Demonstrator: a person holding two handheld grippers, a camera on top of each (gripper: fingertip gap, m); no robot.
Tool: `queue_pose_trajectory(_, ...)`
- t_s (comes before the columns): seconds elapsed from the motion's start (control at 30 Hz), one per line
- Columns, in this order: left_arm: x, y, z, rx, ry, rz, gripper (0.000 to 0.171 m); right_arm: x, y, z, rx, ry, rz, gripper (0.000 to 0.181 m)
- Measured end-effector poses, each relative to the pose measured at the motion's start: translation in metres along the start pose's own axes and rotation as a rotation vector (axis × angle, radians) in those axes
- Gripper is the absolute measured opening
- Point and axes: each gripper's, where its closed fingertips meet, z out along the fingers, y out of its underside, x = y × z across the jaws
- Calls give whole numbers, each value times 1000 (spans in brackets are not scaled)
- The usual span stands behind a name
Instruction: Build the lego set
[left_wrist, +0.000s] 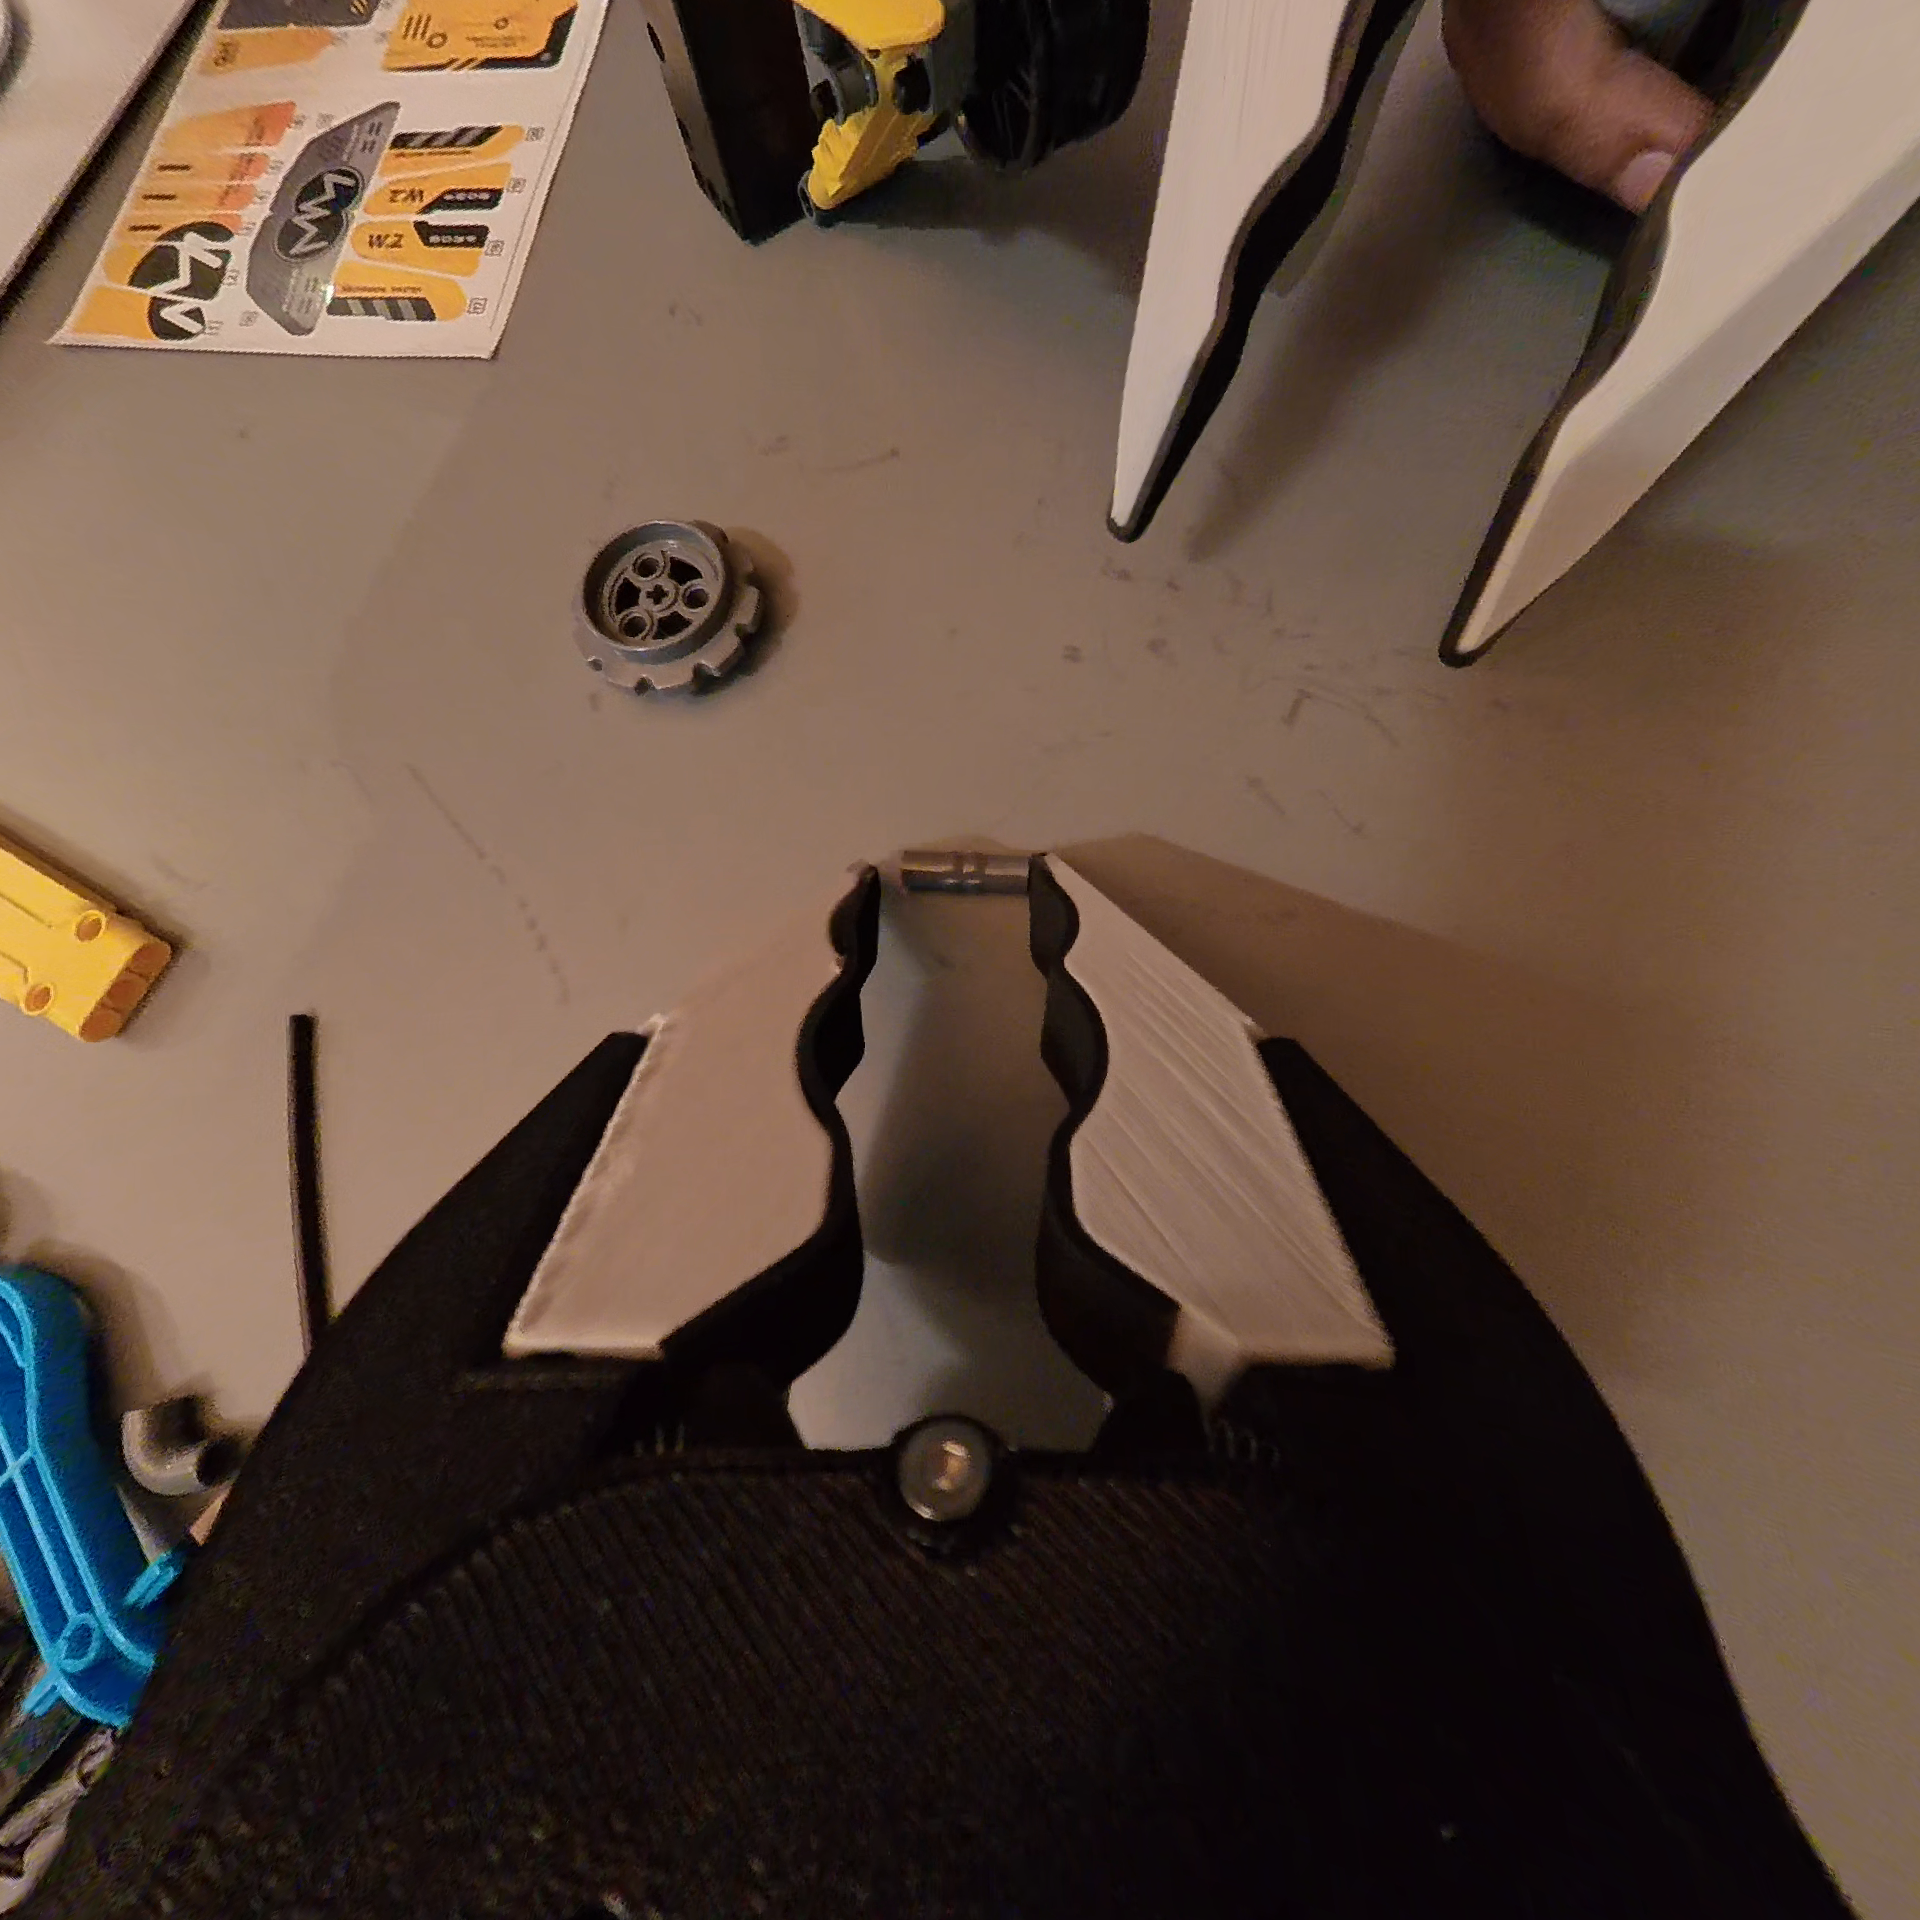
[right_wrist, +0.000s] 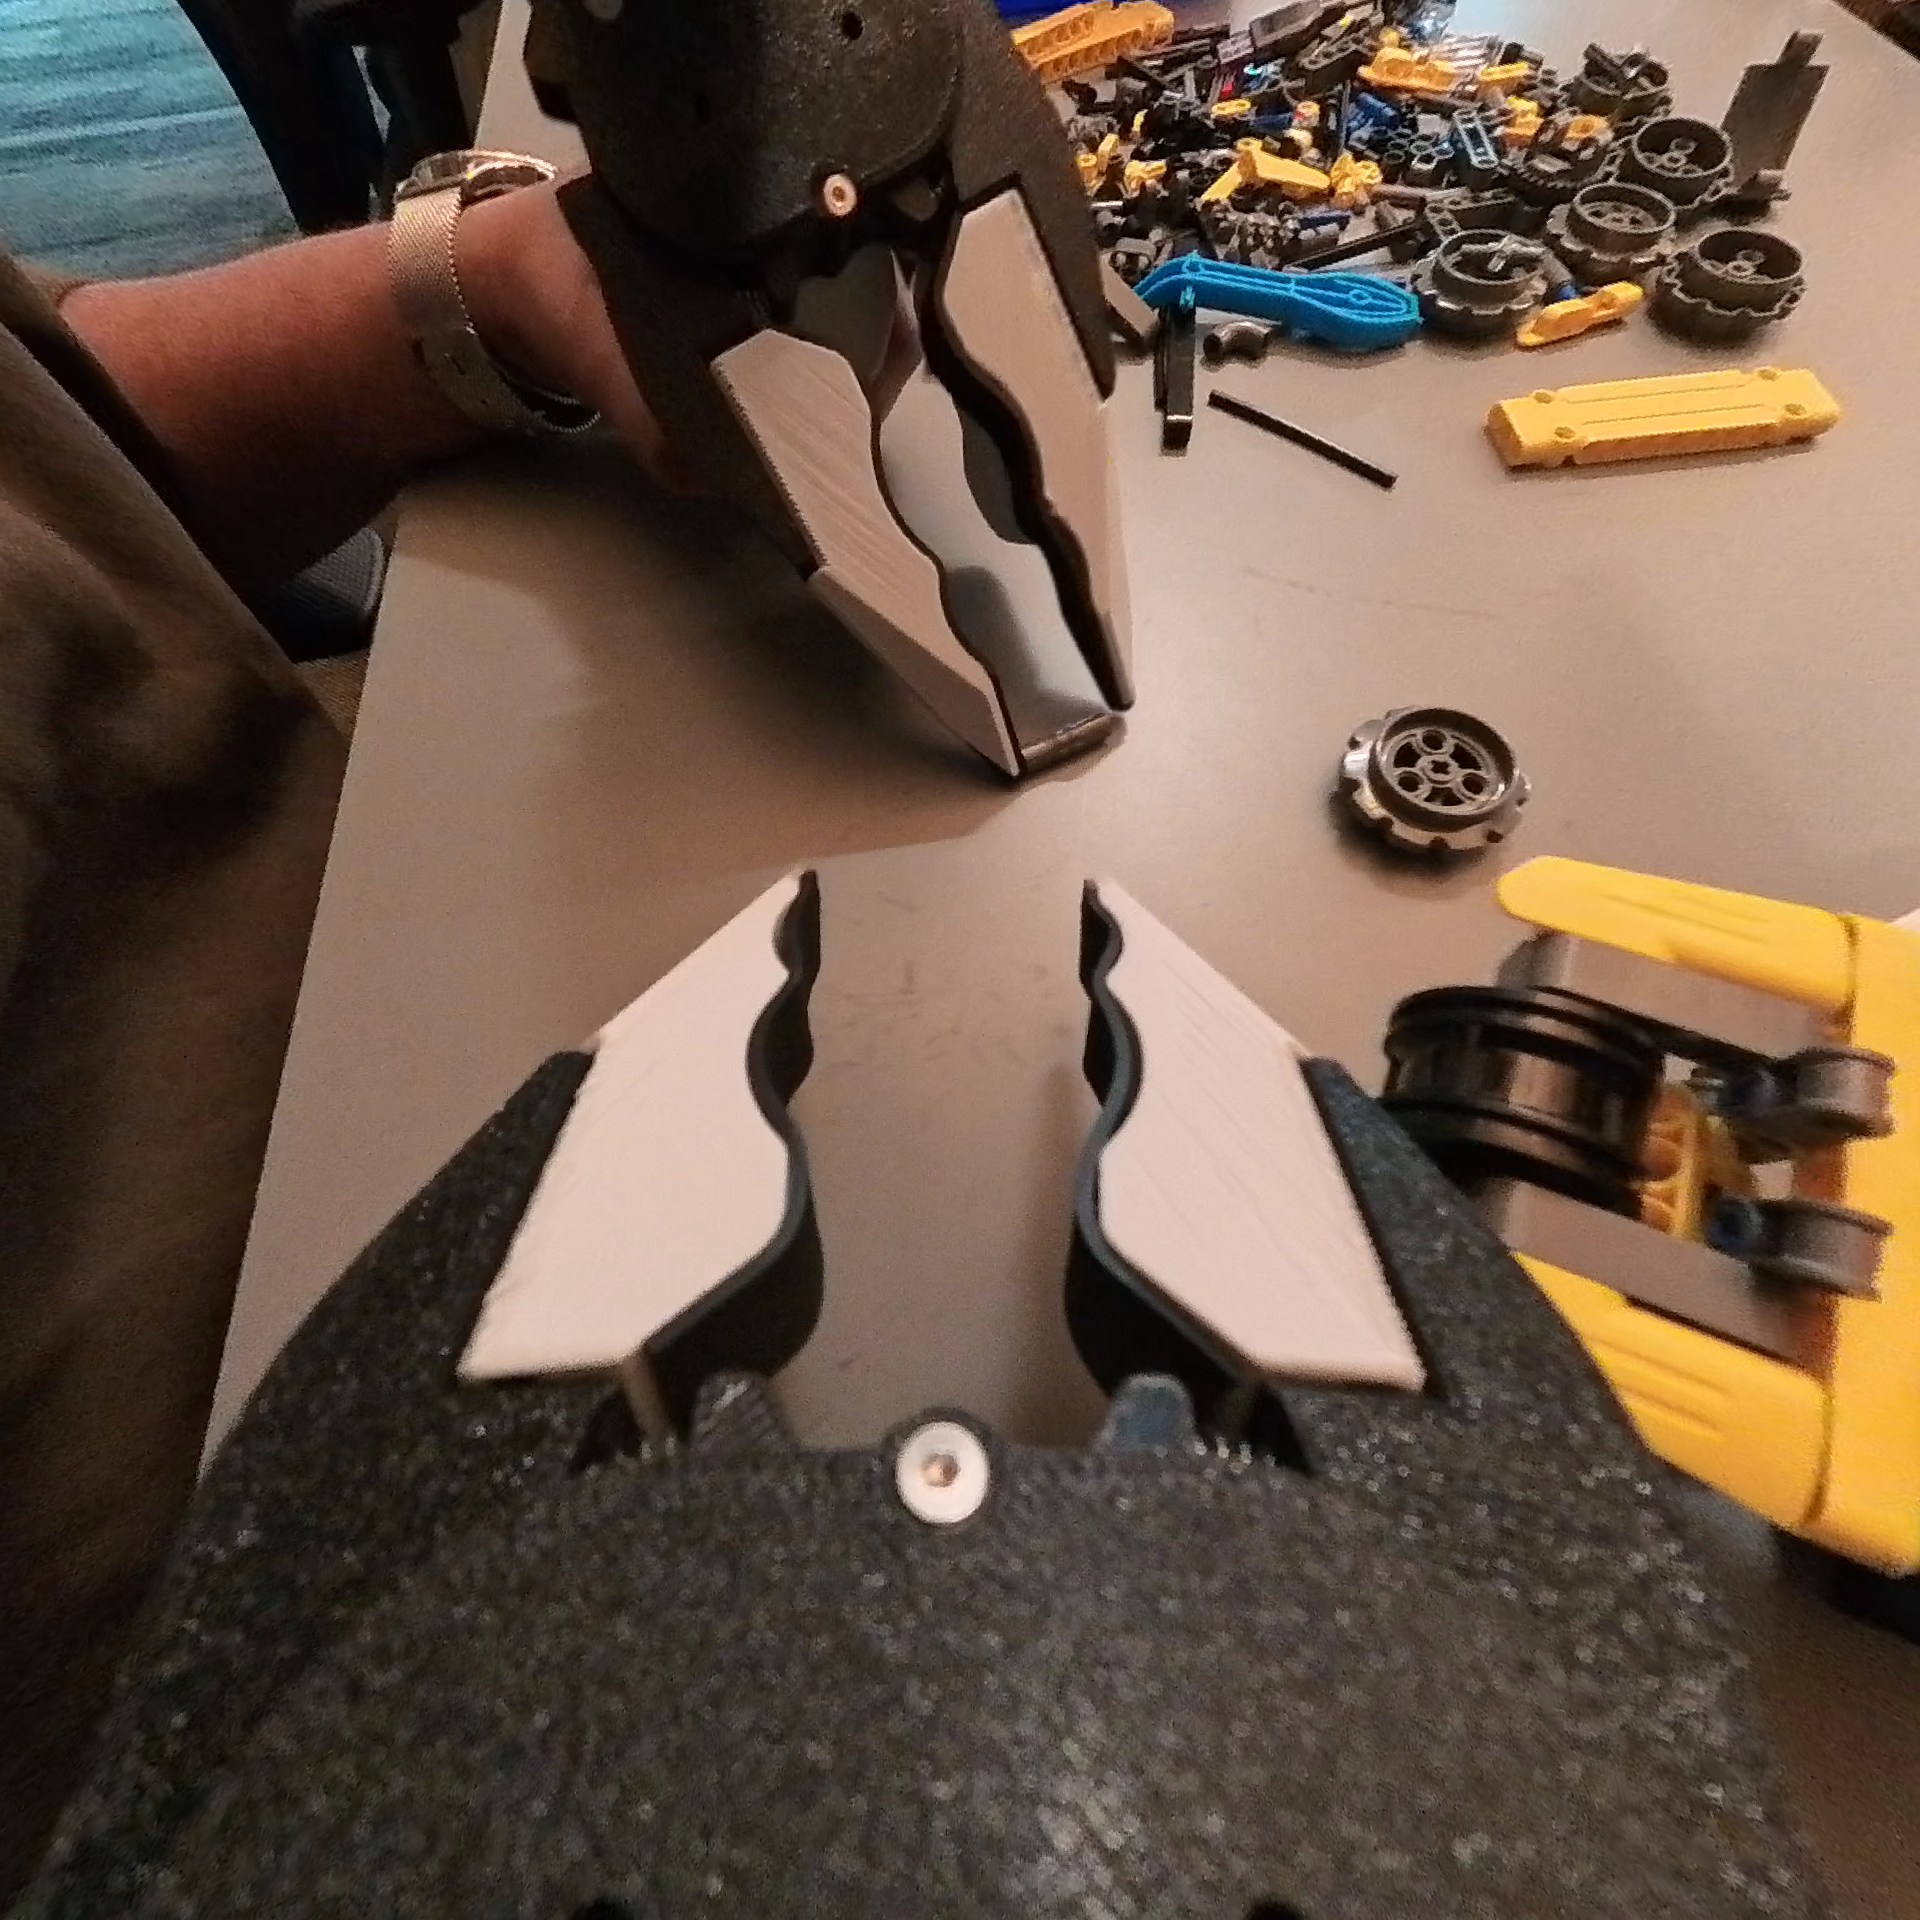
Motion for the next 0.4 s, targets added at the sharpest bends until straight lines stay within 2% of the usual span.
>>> queue_pose_trajectory(0.23,0,1,0,-4,11,-9,25,-2,7,6,-54,3,-15,51)
queue_pose_trajectory(0.4,3,1,0,-9,-3,43,20,-4,18,10,-121,19,-43,52)
